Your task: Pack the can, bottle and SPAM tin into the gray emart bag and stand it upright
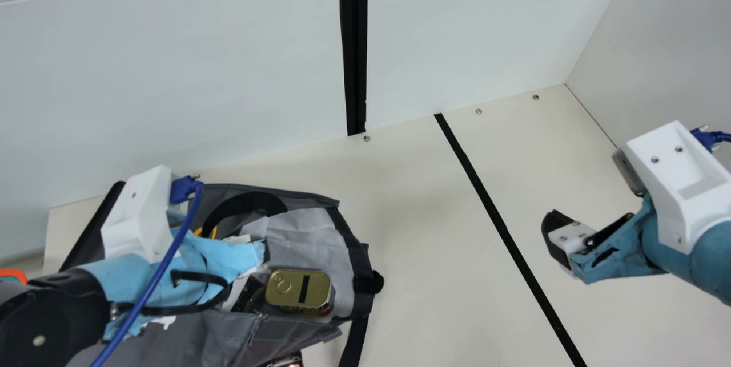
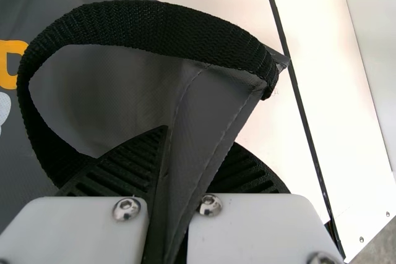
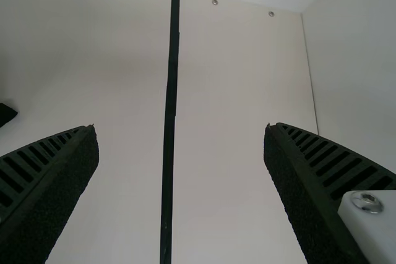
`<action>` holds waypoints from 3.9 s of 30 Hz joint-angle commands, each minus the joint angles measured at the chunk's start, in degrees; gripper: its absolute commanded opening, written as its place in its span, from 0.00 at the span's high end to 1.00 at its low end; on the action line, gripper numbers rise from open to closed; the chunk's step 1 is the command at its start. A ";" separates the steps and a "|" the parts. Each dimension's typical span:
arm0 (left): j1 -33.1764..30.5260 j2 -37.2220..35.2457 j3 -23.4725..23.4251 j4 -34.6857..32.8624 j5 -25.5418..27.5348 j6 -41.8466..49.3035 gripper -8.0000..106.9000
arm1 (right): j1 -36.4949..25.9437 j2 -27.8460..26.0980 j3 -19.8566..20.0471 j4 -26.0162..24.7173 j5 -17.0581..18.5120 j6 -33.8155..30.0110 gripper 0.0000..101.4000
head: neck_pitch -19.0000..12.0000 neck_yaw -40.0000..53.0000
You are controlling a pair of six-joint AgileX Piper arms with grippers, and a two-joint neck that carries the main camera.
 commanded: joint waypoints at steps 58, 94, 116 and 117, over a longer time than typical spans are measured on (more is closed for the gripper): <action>0.00 0.00 0.00 0.00 0.00 0.00 1.00 | -2.06 -4.04 -0.18 -9.75 1.43 18.18 0.06 | -1.30 -0.14; 0.00 0.00 0.00 0.00 0.00 0.00 1.00 | 5.75 0.64 -1.77 -7.82 1.43 16.63 0.06 | -1.30 -0.14; 0.00 0.00 0.00 0.00 0.00 0.00 1.00 | 7.08 8.59 -0.03 3.71 1.43 4.31 0.06 | -1.30 -0.14; 0.00 0.00 0.00 0.00 0.00 0.00 1.00 | 6.94 8.97 0.16 4.29 1.43 3.58 0.06 | -1.30 -0.14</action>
